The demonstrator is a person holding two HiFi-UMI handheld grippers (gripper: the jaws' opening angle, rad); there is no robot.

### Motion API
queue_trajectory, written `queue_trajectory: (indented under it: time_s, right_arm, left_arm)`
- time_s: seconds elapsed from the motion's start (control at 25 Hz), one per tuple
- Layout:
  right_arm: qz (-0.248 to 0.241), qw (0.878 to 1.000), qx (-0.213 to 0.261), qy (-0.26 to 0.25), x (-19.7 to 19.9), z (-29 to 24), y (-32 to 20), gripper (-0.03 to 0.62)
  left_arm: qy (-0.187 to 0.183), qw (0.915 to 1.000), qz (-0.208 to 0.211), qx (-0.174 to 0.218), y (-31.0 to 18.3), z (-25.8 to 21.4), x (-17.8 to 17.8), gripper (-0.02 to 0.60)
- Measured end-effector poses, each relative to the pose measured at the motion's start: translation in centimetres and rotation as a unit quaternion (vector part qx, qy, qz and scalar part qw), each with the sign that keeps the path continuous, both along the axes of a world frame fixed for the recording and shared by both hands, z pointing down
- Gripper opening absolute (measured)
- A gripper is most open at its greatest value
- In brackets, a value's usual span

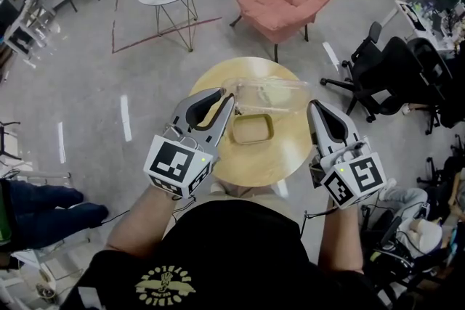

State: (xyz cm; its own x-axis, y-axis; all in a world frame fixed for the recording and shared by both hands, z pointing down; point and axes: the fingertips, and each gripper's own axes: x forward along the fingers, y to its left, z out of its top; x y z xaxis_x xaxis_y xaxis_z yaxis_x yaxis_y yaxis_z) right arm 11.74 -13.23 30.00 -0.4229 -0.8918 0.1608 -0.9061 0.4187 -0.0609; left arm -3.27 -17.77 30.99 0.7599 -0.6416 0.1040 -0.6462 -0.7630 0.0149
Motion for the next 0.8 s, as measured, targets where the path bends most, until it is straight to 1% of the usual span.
queue_trajectory:
  time_s: [0.2, 0.8]
  right_arm:
    - [-0.002, 1.000, 0.001, 0.004, -0.4, -0.3, 0.0, 0.014]
    - [-0.001, 1.000, -0.013, -0.010, -1.7, 0.7, -0.9, 0.014]
  left_arm:
    - [0.002, 1.0000, 0.003, -0.003, 0.1, -0.1, -0.3, 0.069]
    - [-0.002, 0.9999, 0.006, -0.010, -1.0, 0.7, -1.7, 0.067]
